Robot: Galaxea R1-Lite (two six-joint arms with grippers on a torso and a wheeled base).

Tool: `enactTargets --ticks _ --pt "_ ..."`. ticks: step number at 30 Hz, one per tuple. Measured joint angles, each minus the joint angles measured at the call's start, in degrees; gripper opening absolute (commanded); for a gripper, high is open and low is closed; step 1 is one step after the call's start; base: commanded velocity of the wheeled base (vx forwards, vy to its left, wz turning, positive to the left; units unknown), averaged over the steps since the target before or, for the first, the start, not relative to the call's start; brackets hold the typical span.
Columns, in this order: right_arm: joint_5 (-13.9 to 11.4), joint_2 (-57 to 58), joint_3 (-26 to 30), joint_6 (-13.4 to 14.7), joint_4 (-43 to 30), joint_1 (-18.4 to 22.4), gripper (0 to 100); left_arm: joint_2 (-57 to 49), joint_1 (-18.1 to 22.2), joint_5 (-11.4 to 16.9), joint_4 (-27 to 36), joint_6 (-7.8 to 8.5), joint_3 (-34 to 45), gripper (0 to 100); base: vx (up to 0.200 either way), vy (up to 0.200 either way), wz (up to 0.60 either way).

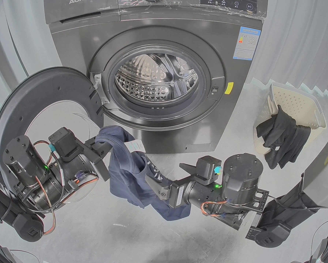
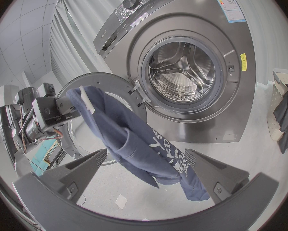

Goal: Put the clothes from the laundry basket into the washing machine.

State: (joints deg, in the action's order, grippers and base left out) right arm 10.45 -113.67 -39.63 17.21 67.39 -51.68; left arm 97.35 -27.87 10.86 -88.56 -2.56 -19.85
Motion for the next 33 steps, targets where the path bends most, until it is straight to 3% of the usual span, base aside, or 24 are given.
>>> enactTargets --ticks 21,33 --pt "-0.90 -8.67 -5.99 -1.69 3.30 -2.16 100 0.61 0.34 -1.12 -0.01 -0.50 -1.05 0 0.000 0.000 0.00" --pt "-0.93 -14.09 -13.34 -2.72 3.77 -1.57 100 0.55 0.45 -1.10 0.00 -0.50 -1.16 0 0.000 0.000 0.00"
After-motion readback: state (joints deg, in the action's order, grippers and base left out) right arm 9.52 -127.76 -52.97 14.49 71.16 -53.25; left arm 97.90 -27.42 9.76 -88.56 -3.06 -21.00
